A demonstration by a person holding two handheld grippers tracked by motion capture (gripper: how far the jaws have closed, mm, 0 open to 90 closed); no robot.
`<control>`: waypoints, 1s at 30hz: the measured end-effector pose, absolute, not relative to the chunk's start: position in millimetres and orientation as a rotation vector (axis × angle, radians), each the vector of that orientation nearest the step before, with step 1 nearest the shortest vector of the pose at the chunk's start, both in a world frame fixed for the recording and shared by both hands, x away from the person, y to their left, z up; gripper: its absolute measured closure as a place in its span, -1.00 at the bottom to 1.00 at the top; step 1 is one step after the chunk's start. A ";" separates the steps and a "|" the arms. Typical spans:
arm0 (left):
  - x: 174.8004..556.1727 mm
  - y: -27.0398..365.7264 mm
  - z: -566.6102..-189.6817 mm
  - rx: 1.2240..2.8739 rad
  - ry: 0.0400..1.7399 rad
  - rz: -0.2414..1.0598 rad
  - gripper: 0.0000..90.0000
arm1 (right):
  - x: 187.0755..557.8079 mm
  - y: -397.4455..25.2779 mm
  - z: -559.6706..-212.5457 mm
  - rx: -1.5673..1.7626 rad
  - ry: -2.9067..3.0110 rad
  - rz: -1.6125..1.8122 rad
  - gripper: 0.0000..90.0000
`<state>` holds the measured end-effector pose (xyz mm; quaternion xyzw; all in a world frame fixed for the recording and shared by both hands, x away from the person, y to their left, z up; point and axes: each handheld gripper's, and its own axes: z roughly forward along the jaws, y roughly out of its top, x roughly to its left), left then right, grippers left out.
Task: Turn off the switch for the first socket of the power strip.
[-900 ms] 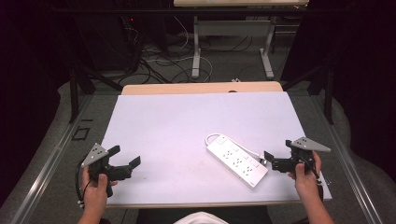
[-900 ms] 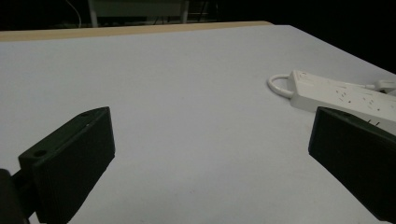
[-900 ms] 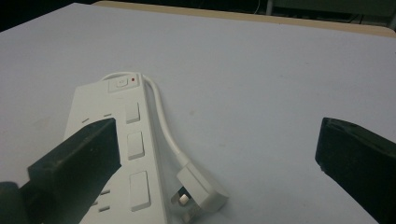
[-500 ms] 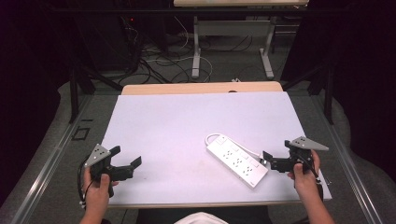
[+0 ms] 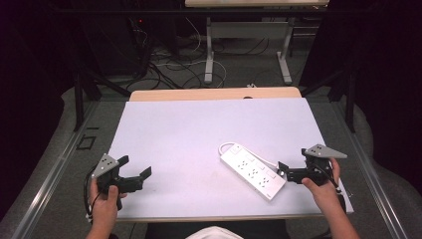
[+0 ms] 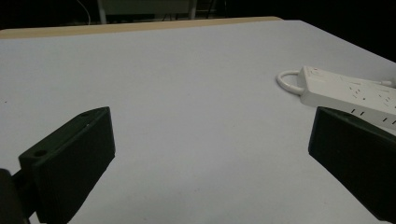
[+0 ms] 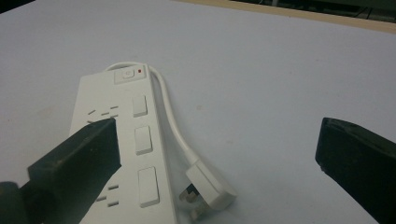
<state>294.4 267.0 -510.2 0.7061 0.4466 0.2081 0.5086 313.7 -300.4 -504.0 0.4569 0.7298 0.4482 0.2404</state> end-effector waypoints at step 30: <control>295.3 268.1 -511.4 1.704 1.095 0.493 -0.99 | 318.5 -285.8 -487.1 1.216 2.022 1.200 -1.00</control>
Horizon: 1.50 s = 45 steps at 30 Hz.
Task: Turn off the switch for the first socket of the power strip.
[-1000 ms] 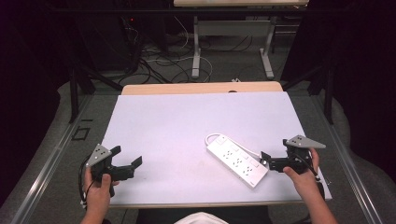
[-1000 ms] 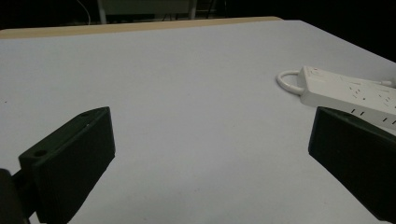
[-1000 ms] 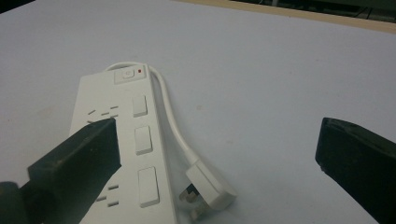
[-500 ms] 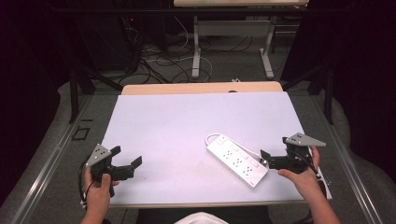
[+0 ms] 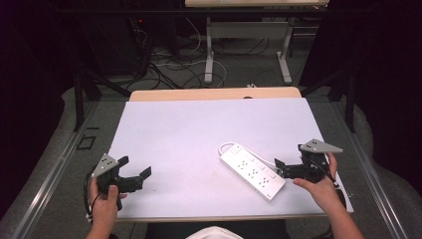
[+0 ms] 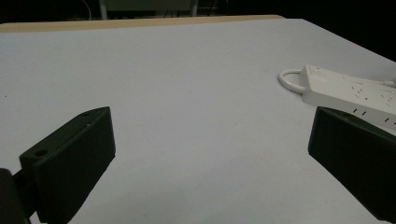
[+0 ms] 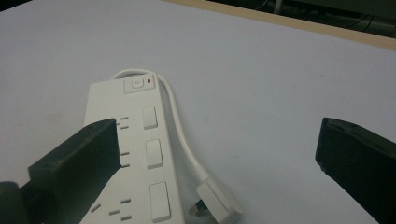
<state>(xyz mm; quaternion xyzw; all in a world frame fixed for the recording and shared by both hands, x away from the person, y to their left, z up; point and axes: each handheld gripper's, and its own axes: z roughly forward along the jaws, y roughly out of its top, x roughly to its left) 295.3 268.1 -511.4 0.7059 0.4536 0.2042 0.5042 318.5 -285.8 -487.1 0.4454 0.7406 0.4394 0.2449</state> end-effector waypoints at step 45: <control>295.9 268.1 -512.3 1.706 1.095 0.491 -0.99 | 345.3 -240.1 -465.9 1.142 2.169 1.107 -0.93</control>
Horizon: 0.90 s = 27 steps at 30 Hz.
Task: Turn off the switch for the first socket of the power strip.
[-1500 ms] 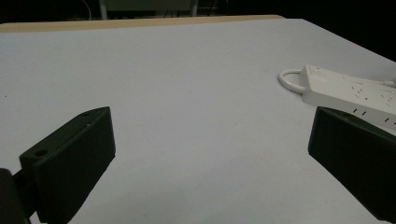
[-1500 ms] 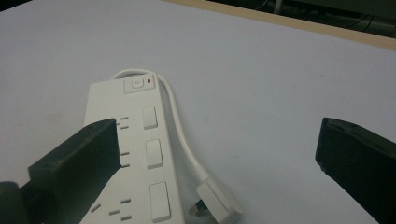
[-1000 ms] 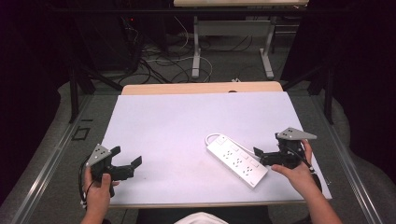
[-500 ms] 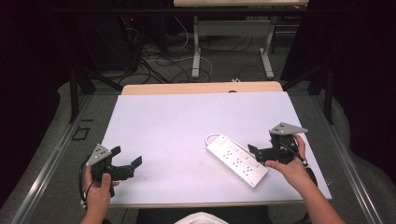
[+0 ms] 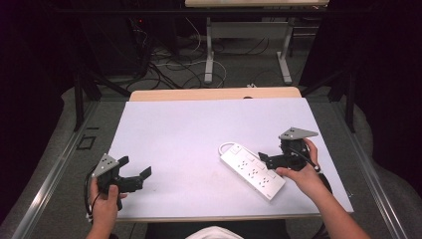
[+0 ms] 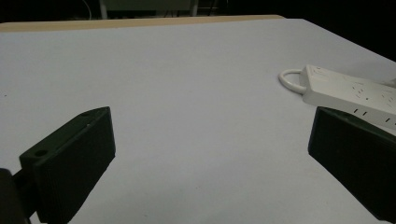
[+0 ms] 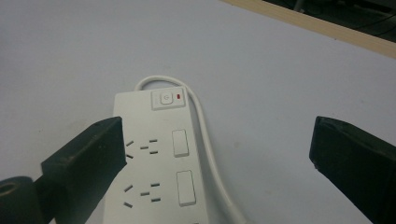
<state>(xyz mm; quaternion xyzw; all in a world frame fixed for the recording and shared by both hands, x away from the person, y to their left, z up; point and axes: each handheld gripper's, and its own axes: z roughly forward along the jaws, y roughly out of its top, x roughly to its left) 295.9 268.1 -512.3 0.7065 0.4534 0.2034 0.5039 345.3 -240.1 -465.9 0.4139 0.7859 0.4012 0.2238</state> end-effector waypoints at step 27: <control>296.1 268.2 -512.5 1.711 1.091 0.486 -0.99 | 360.7 -211.9 -464.3 1.091 2.230 1.073 -0.94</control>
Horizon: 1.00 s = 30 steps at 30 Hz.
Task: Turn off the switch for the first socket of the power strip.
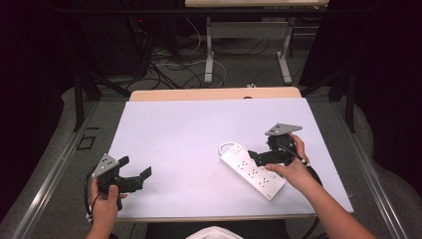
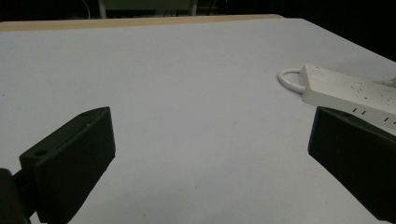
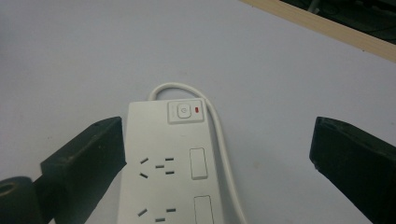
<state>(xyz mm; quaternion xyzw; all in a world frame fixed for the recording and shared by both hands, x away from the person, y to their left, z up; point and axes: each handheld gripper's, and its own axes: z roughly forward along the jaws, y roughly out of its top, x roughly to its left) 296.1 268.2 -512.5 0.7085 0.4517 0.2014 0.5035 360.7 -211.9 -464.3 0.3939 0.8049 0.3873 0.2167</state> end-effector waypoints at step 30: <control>296.1 268.2 -512.9 1.716 1.091 0.482 -0.99 | 384.5 -182.9 -477.8 1.156 2.328 0.926 -0.66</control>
